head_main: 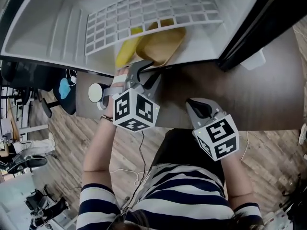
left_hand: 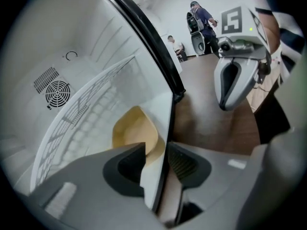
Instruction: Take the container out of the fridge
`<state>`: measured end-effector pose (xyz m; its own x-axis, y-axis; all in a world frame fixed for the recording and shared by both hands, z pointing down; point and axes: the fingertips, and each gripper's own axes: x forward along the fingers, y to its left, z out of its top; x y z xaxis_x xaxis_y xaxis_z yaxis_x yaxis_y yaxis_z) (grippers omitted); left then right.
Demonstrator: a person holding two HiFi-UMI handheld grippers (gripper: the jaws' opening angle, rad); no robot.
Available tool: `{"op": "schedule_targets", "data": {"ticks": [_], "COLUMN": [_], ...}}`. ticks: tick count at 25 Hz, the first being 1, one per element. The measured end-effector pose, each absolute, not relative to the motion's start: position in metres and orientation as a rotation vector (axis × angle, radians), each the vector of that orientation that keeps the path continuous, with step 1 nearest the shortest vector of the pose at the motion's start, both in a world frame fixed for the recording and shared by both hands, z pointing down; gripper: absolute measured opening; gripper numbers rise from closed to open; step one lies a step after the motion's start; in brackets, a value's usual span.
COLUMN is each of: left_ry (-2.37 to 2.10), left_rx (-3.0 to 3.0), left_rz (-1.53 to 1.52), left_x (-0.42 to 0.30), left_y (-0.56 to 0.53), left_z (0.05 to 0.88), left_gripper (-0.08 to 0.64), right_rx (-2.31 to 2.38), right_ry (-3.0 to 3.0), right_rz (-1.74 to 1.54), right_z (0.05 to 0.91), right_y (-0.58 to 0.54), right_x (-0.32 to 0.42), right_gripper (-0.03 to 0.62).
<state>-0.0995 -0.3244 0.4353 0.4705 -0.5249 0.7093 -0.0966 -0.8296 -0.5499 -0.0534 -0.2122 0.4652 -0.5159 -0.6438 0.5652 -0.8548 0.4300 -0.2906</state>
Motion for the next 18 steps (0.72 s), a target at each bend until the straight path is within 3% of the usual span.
{"op": "schedule_targets", "data": {"ticks": [18], "left_ry": [0.177], "left_rx": [-2.073], "left_rz": [-1.439], "left_x": [-0.096], "left_y": [-0.335], "left_z": [0.456], "left_gripper": [0.000], "right_rx": [1.362], "right_ry": [-2.302], "right_rz": [0.860], "right_z": [0.479], "right_y": [-0.212], "right_x": [-0.060], "right_gripper": [-0.006]}}
